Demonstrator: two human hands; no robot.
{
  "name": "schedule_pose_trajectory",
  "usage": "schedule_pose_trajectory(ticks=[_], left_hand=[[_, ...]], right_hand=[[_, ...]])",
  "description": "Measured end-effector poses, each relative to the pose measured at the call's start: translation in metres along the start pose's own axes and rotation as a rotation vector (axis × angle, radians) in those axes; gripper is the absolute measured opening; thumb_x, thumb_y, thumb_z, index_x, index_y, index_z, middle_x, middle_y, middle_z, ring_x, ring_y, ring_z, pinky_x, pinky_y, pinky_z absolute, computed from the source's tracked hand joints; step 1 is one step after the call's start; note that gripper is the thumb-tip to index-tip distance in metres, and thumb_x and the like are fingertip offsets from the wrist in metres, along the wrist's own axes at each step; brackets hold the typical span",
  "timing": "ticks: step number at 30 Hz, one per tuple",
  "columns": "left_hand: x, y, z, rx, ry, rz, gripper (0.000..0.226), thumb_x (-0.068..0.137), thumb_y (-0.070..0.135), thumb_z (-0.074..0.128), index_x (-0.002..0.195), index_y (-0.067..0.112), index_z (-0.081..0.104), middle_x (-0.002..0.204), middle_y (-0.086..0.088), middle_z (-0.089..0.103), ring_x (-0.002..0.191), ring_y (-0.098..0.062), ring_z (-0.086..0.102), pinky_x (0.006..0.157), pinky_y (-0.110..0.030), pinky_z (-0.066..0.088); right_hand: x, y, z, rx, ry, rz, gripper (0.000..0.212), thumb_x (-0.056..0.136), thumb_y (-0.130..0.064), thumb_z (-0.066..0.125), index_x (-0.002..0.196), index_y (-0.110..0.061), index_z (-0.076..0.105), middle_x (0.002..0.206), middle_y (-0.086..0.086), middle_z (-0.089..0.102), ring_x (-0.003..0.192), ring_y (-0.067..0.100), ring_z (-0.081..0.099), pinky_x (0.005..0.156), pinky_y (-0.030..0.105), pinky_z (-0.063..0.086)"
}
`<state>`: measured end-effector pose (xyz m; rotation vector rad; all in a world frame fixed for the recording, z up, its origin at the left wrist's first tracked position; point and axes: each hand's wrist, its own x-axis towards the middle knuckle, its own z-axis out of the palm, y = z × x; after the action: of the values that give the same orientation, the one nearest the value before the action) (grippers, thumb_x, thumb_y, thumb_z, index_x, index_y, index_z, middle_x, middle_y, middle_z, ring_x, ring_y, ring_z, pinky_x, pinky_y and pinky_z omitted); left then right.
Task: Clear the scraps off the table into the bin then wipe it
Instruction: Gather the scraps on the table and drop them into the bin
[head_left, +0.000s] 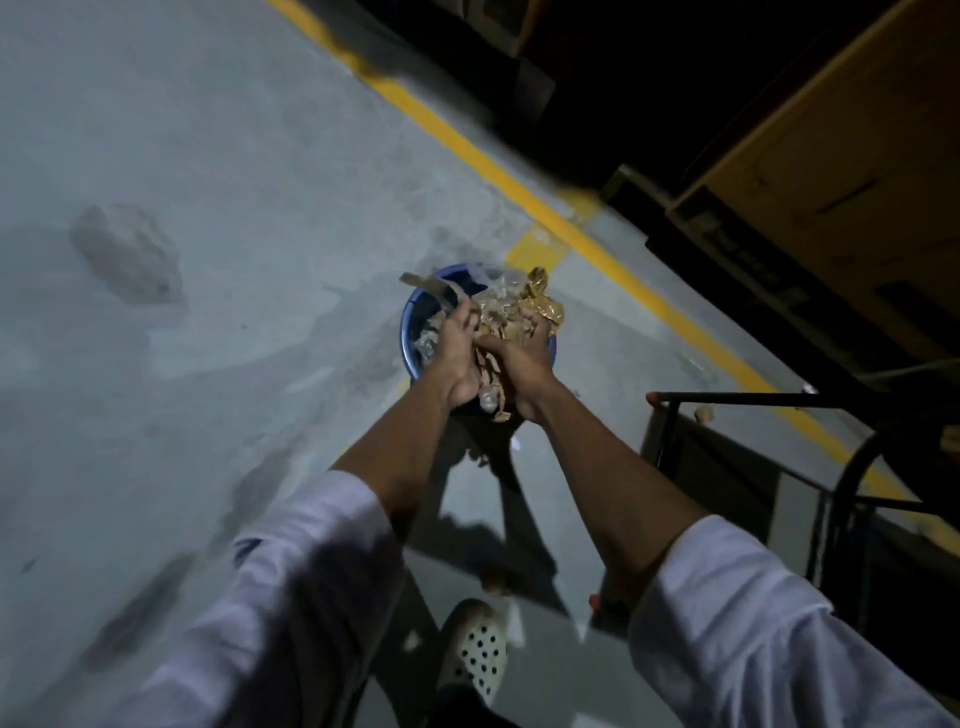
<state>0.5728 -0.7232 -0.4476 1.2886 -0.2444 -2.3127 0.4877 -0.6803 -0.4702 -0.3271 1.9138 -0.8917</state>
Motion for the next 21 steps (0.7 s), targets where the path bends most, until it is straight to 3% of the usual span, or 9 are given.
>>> schedule_pose_trajectory(ticks=[1, 3, 5, 7, 9, 12, 16, 19, 21], left_hand=[[0.012, -0.003, -0.007, -0.027, 0.003, -0.008, 0.061, 0.107, 0.057, 0.034, 0.15, 0.016, 0.048, 0.136, -0.005, 0.061, 0.108, -0.023, 0.065, 0.078, -0.034, 0.052], [0.033, -0.008, -0.019, -0.043, 0.016, -0.018, 0.064, 0.106, 0.06, 0.029, 0.145, 0.016, 0.054, 0.134, -0.01, 0.065, 0.106, -0.025, 0.066, 0.077, -0.035, 0.052], [0.047, -0.009, -0.03, -0.036, 0.029, -0.035, 0.068, 0.105, 0.065, 0.025, 0.142, 0.017, 0.055, 0.126, -0.01, 0.067, 0.104, -0.025, 0.065, 0.075, -0.036, 0.05], [0.058, -0.007, -0.037, -0.058, 0.047, -0.062, 0.074, 0.102, 0.07, 0.024, 0.144, 0.017, 0.052, 0.129, -0.014, 0.064, 0.103, -0.029, 0.064, 0.076, -0.04, 0.05], [0.065, -0.004, -0.044, -0.134, 0.061, -0.081, 0.079, 0.1, 0.074, 0.024, 0.14, 0.013, 0.055, 0.133, -0.02, 0.063, 0.104, -0.035, 0.064, 0.078, -0.046, 0.051], [0.073, -0.004, -0.051, -0.287, 0.007, -0.083, 0.083, 0.099, 0.075, 0.025, 0.124, 0.007, 0.065, 0.123, -0.025, 0.068, 0.108, -0.039, 0.064, 0.088, -0.051, 0.052], [0.065, 0.003, -0.054, -0.435, 0.005, -0.051, 0.092, 0.091, 0.081, 0.038, 0.142, 0.006, 0.056, 0.14, -0.026, 0.06, 0.128, -0.045, 0.057, 0.109, -0.059, 0.044], [0.037, 0.014, -0.045, -0.467, 0.079, 0.0, 0.088, 0.093, 0.076, 0.043, 0.153, 0.012, 0.043, 0.149, -0.023, 0.052, 0.132, -0.042, 0.055, 0.112, -0.052, 0.045], [0.002, 0.025, -0.032, -0.444, 0.115, 0.012, 0.086, 0.095, 0.073, 0.042, 0.161, 0.018, 0.03, 0.158, -0.021, 0.041, 0.139, -0.039, 0.048, 0.115, -0.048, 0.041]], right_hand=[[0.023, 0.013, 0.002, 0.003, -0.048, 0.051, 0.075, 0.05, -0.046, 0.091, 0.099, -0.072, 0.04, 0.14, 0.007, 0.05, 0.115, 0.031, 0.061, 0.095, 0.052, 0.057], [0.044, 0.022, 0.003, 0.015, -0.126, 0.118, 0.08, 0.054, -0.041, 0.092, 0.112, -0.066, 0.042, 0.139, 0.01, 0.054, 0.116, 0.033, 0.062, 0.096, 0.055, 0.056], [0.05, 0.022, 0.002, 0.077, -0.188, 0.169, 0.085, 0.067, -0.034, 0.087, 0.137, -0.044, 0.04, 0.135, 0.012, 0.06, 0.115, 0.035, 0.065, 0.096, 0.057, 0.056], [0.041, 0.011, 0.001, 0.164, -0.209, 0.227, 0.085, 0.07, -0.038, 0.086, 0.143, -0.025, 0.044, 0.131, 0.017, 0.066, 0.112, 0.037, 0.069, 0.091, 0.058, 0.058], [0.041, 0.007, -0.001, 0.26, -0.206, 0.291, 0.06, 0.083, -0.044, 0.075, 0.134, -0.018, 0.059, 0.125, 0.018, 0.071, 0.107, 0.035, 0.071, 0.087, 0.059, 0.058], [0.036, 0.001, -0.008, 0.457, -0.204, 0.346, 0.039, 0.101, -0.049, 0.051, 0.114, -0.016, 0.069, 0.116, 0.017, 0.072, 0.113, 0.037, 0.065, 0.104, 0.067, 0.045], [0.016, -0.01, -0.016, 0.668, -0.156, 0.364, 0.032, 0.105, -0.047, 0.047, 0.1, -0.019, 0.062, 0.109, 0.016, 0.062, 0.117, 0.042, 0.054, 0.108, 0.075, 0.033], [-0.009, -0.019, -0.025, 0.753, -0.109, 0.351, 0.026, 0.104, -0.047, 0.05, 0.1, -0.022, 0.055, 0.116, 0.012, 0.054, 0.123, 0.037, 0.052, 0.114, 0.068, 0.034], [-0.032, -0.029, -0.034, 0.753, -0.082, 0.355, 0.027, 0.105, -0.047, 0.047, 0.097, -0.022, 0.053, 0.101, 0.006, 0.053, 0.107, 0.028, 0.058, 0.12, 0.058, 0.032]])
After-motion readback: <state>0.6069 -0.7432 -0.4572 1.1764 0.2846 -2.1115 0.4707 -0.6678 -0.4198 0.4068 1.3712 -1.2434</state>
